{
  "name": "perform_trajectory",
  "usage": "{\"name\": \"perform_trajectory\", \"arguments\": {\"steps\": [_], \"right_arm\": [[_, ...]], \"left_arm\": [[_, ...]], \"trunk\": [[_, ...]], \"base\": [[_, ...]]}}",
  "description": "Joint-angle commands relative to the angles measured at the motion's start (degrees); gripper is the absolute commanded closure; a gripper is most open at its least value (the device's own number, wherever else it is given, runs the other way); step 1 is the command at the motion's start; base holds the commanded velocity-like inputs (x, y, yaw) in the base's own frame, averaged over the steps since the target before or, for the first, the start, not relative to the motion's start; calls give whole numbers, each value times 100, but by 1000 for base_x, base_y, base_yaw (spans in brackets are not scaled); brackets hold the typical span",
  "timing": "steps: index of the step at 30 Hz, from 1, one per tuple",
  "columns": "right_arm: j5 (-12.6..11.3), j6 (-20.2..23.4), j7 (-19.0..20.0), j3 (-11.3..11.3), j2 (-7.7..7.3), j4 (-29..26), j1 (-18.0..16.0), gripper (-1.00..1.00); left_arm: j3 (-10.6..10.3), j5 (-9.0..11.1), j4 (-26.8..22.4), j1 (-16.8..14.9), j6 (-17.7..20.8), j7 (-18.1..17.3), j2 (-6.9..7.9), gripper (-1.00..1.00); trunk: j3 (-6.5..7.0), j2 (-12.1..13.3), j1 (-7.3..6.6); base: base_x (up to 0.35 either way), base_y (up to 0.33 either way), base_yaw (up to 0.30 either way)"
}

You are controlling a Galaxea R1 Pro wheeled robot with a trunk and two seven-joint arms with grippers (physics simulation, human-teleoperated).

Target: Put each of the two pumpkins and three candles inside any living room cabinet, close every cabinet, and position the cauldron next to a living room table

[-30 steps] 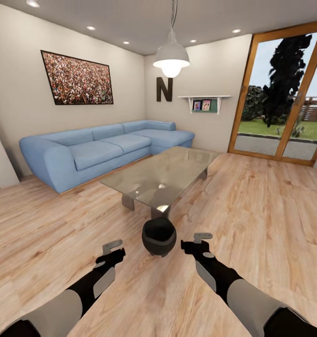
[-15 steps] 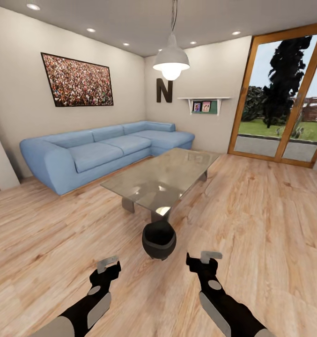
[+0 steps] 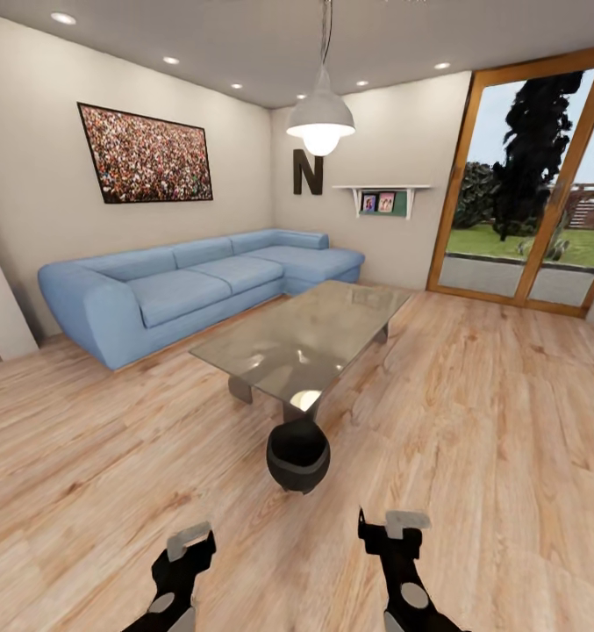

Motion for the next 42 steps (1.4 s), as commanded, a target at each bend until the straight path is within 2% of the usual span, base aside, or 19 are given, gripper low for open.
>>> {"name": "perform_trajectory", "arguments": {"steps": [1, 4, 5, 7, 9, 10, 12, 13, 17, 18, 21, 27, 34, 42], "right_arm": [[-47, -151, -45, 41, -9, 8, 56, -100], [-27, -321, -57, 45, -10, 27, 253, -100], [-27, -541, -43, 40, -8, 218, 484, -100], [-24, -766, -34, 46, 3, 461, 514, -100], [-25, -1109, -29, 54, 11, 759, 535, -100], [-26, -1459, -30, 65, 15, 1124, 548, -100], [-16, -1655, -32, 70, 16, 1330, 551, -100], [-5, -2176, -29, 88, 31, 1845, 558, -100], [1, -2641, -15, 112, 89, 2376, 562, -100], [6, -2919, -13, 125, 149, 2676, 563, -100], [68, -3269, -6, 136, 221, 3057, 563, -100], [184, -3653, 0, 138, 320, 3646, 563, -100], [211, -3719, 9, 128, 432, 3734, 563, -100], [209, -3698, 10, 120, 429, 3747, 563, -100]], "left_arm": [[-49, 40, -1, 87, -111, 40, 14, -100], [-54, 32, 6, 359, -243, 38, 117, -100], [-59, 19, 2, 689, -633, 39, 200, -100], [-69, 4, 2, 814, -837, 40, 207, -100], [-77, -32, 2, 974, -1026, 51, 212, -100], [-81, -68, 2, 1137, -1209, 127, 220, -100], [-84, -80, 2, 1218, -1345, 187, 222, -100], [-101, -97, 2, 1424, -1576, 254, 218, -100], [-102, -201, 11, 1549, -1821, 267, 217, -100], [-104, -242, 45, 1638, -1946, 268, 215, -100], [-108, -271, 165, 1749, -2010, 264, 206, -100], [-133, -297, 565, 1809, -2112, 239, 186, -100], [-148, -274, 864, 1814, -2192, 240, 66, -100], [-152, -273, 1039, 1815, -2188, 251, 50, -100]], "trunk": [[13, 39, -23], [67, 159, -89], [85, 199, -111], [121, 279, -155], [157, 360, -199], [175, 400, -221], [211, 480, -265], [229, 520, -287], [300, 681, -375], [318, 721, -397], [372, 841, -463], [480, 1082, -594], [606, 1362, -748], [749, 1683, -924]], "base": [[0, 0, 0], [0, 0, 0], [0, 0, 0], [0, 0, 0], [0, 0, 0], [0, 0, 0], [0, 0, 0], [0, 0, 0], [0, 0, 0], [0, 0, 0], [0, 0, 0], [0, 0, 0], [0, 0, 0], [0, 0, 0]]}}
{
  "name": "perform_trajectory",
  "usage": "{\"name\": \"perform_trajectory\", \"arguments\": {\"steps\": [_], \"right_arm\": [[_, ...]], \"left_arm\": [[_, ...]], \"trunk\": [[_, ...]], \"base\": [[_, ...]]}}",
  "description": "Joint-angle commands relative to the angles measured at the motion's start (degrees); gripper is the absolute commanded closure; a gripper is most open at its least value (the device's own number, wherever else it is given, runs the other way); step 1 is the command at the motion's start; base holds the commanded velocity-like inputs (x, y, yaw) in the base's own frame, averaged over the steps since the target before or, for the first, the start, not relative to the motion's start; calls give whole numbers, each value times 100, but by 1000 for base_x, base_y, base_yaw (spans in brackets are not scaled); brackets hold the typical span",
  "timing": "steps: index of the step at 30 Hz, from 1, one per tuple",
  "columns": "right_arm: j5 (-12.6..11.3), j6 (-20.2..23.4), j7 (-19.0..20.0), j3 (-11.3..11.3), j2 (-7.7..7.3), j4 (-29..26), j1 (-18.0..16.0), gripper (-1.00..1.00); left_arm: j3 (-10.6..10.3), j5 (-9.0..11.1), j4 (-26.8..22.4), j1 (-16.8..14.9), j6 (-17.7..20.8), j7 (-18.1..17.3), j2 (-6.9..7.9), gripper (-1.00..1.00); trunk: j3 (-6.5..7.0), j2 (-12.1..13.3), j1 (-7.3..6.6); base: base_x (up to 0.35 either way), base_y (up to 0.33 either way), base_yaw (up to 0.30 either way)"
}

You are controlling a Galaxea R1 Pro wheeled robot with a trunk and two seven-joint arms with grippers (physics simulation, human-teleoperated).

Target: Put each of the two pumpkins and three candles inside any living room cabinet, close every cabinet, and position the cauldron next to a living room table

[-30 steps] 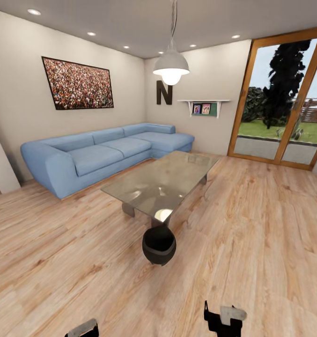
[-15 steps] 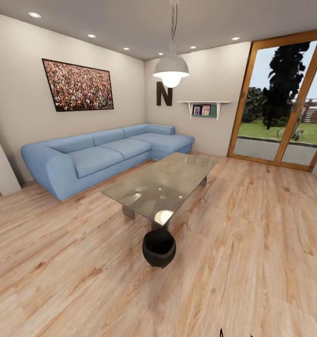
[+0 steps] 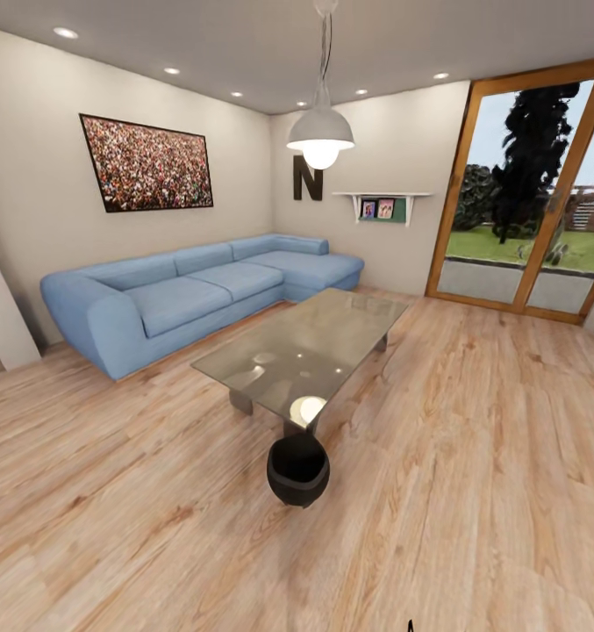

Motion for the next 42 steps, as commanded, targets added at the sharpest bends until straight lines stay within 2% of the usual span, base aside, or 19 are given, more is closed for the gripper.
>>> {"name": "perform_trajectory", "arguments": {"steps": [1, 7, 9, 12, 16, 17, 20, 23, 42], "right_arm": [[-18, -3, -45, 48, -6, -4, -3, -100], [-23, -84, -28, 63, 4, 438, -3, -100], [-26, -334, 70, 68, 14, 727, -1, -100], [-37, -1012, 429, 71, 18, 1103, 70, -100], [-38, -1444, 644, 65, 7, 1225, 314, -100], [-37, -1453, 690, 61, -8, 1250, 518, -100], [-31, -1453, 702, 62, -5, 1254, 664, -100], [-35, -1453, 709, 63, 3, 1260, 849, -100], [-55, -1334, 698, 54, 17, 1231, 911, -100]], "left_arm": [[-46, 14, -5, -3, -5, 61, 4, -100], [-35, 22, 206, -3, -3, 62, -17, -100], [-31, 27, 550, -3, -12, 56, -77, -100], [-14, 42, 901, -3, -27, 53, -127, -100], [-5, 51, 1130, 3, -58, 51, -142, -100], [0, 55, 1185, 97, -71, 46, -145, -100], [-4, 52, 1195, 267, -146, 40, -145, -100], [-8, 51, 1196, 357, -427, 42, -149, -100], [-2, 40, 1187, 375, -495, 43, -202, -100]], "trunk": [[13, 39, -23], [121, 279, -155], [156, 360, -199], [210, 480, -265], [282, 640, -353], [300, 681, -375], [354, 801, -441], [408, 921, -506], [749, 1683, -924]], "base": [[0, 0, 0], [0, 0, 0], [0, 0, 0], [0, 0, 0], [0, 0, 0], [0, 0, 0], [0, 0, 0], [0, 0, 0], [0, 0, 0]]}}
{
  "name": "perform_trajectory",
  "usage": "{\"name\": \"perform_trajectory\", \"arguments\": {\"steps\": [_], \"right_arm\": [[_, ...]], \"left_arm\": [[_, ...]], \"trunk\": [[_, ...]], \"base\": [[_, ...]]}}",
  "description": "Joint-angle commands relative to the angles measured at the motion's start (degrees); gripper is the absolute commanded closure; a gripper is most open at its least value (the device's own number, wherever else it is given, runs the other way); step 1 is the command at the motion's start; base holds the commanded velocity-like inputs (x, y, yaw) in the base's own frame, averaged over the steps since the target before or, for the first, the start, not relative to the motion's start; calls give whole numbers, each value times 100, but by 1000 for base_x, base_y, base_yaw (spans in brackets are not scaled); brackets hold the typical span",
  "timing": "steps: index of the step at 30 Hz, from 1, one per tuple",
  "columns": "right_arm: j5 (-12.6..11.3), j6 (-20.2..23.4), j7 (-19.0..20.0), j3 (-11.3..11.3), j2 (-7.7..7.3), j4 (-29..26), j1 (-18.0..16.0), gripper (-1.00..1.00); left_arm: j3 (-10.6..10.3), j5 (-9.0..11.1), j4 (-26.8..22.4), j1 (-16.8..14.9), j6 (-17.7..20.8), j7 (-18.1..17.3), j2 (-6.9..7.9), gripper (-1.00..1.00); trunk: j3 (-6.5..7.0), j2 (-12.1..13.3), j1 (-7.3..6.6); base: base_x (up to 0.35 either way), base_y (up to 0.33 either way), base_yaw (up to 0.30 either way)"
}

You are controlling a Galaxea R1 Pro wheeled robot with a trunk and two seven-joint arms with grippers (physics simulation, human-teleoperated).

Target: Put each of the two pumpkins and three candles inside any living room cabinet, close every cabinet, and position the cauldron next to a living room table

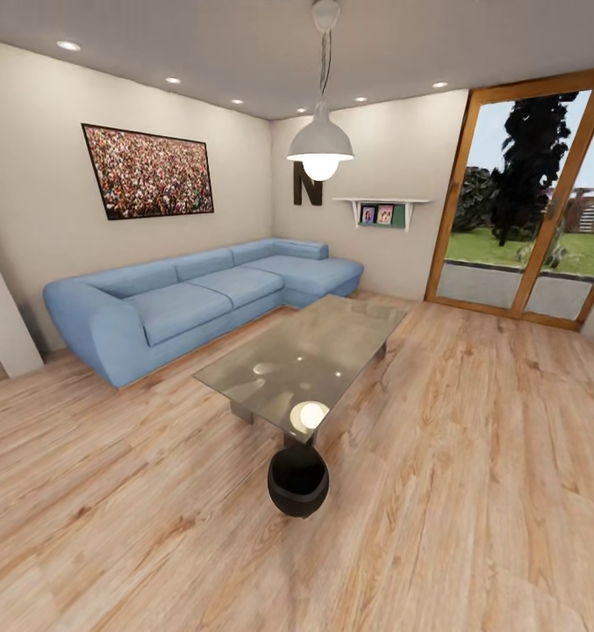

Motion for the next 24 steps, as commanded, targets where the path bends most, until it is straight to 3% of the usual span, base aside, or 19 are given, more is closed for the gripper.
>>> {"name": "perform_trajectory", "arguments": {"steps": [1, 12, 24], "right_arm": [[-20, -13, -29, 49, 2, 10, -5, -100], [-19, -13, -25, 50, 0, 10, -5, -100], [-18, -13, -27, 50, 0, 10, -5, -100]], "left_arm": [[-44, 5, -9, 0, 2, 56, -3, -100], [-17, 66, -9, -1, 5, 62, -54, -100], [-30, 67, -9, 0, 28, 72, -82, -100]], "trunk": [[13, 38, -23], [210, 480, -265], [210, 480, -265]], "base": [[0, 0, 0], [0, 0, 0], [0, 0, 0]]}}
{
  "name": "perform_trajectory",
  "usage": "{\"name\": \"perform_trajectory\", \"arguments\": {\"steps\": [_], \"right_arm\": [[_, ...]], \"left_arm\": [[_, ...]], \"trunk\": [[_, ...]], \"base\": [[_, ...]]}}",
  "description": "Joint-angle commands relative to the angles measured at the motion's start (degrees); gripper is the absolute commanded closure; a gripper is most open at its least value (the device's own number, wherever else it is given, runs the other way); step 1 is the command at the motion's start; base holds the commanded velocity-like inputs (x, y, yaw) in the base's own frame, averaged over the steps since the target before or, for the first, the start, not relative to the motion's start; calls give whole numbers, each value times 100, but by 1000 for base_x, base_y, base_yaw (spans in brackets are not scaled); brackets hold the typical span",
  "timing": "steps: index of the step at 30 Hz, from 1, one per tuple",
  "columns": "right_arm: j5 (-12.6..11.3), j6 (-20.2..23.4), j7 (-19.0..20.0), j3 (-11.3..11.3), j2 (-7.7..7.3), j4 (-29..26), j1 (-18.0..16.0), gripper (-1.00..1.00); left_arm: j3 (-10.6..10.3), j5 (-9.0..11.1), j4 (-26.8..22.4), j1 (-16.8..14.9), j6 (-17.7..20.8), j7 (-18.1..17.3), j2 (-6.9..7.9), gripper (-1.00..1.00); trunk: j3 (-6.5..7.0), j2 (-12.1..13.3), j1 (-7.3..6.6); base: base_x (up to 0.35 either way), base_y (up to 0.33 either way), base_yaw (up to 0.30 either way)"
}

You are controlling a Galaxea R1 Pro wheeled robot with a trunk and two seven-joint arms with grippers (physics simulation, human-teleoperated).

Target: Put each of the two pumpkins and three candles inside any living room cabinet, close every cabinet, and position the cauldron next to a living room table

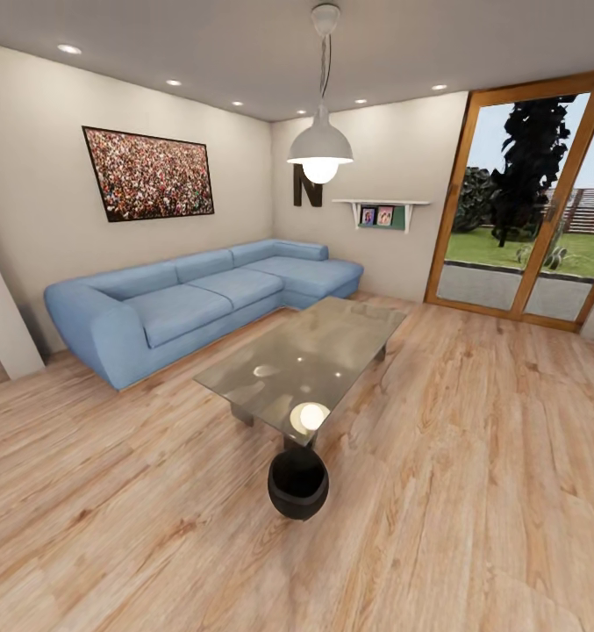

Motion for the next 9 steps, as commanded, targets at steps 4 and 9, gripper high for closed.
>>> {"name": "perform_trajectory", "arguments": {"steps": [4, 9], "right_arm": [[-19, -13, -28, 49, 2, 10, -5, -100], [-19, -13, -27, 49, 2, 10, -5, -100]], "left_arm": [[-60, -9, -1, -3, 2, 46, 0, -100], [-79, -25, -2, -3, 6, 38, -1, -100]], "trunk": [[-6, -3, 0], [-6, -3, 0]], "base": [[0, 0, 0], [0, 0, 0]]}}
